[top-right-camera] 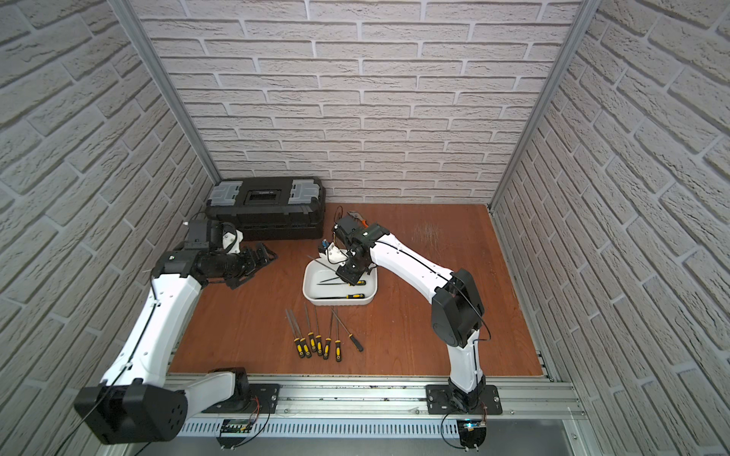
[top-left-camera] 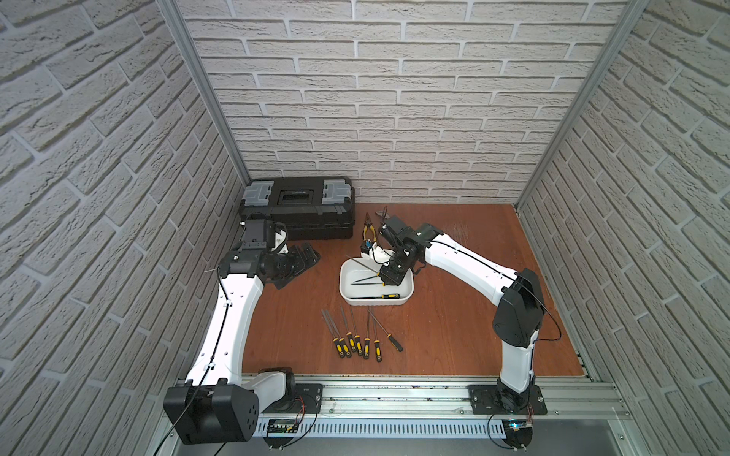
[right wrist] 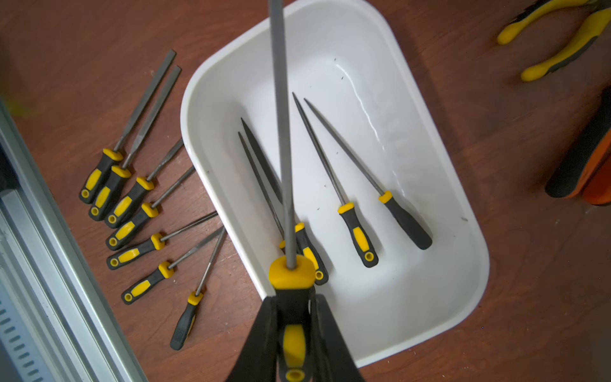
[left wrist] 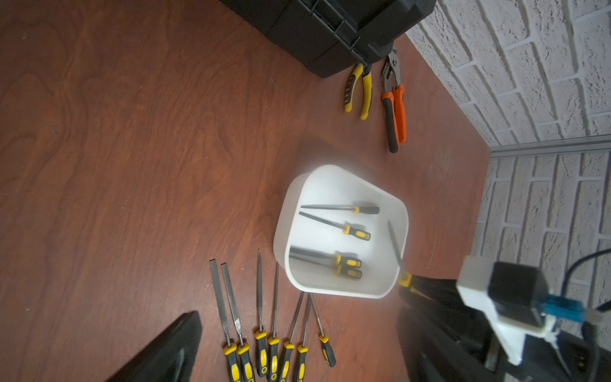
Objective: Put the file tool into the storage box
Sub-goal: Place the file tool in the storage box.
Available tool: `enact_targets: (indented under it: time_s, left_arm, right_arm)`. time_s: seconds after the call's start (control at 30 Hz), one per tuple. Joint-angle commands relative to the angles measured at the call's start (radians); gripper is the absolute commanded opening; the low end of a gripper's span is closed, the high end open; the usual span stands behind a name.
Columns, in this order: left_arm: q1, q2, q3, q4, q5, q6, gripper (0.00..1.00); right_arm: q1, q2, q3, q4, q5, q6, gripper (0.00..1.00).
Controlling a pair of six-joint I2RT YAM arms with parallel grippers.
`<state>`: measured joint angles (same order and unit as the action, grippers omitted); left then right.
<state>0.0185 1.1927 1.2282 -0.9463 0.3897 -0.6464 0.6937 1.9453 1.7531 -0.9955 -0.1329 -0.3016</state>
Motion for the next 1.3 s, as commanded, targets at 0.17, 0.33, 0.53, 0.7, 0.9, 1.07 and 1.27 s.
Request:
enact_targets:
  time_s: [0.17, 0.33, 0.53, 0.7, 0.9, 1.07, 1.27]
  left_arm:
    - [-0.049, 0.023, 0.084, -0.049, 0.004, 0.029, 0.98]
    - [-0.103, -0.015, 0.025, -0.049, -0.031, 0.012, 0.98]
    - [-0.118, -0.049, -0.013, -0.043, -0.064, -0.009, 0.98]
    - [-0.118, -0.058, 0.001, -0.028, -0.090, -0.007, 0.98]
    - [-0.138, -0.006, 0.072, -0.026, -0.083, 0.020, 0.98]
    - [-0.184, 0.047, 0.116, -0.023, -0.103, 0.020, 0.98]
    - [-0.216, 0.077, 0.115, 0.025, -0.100, -0.018, 0.98]
  right_arm:
    - [0.003, 0.021, -0.112, 0.070, 0.047, -0.127, 0.13]
    - [0.005, 0.009, -0.170, 0.106, 0.069, -0.125, 0.14]
    - [0.019, 0.007, -0.216, 0.124, 0.087, -0.117, 0.14]
    - [0.033, 0.004, -0.243, 0.141, 0.104, -0.126, 0.14]
    - [0.042, -0.016, -0.287, 0.177, 0.128, -0.134, 0.14]
    - [0.047, -0.036, -0.302, 0.183, 0.149, -0.144, 0.17]
    - [0.047, -0.070, -0.285, 0.196, 0.160, -0.103, 0.48]
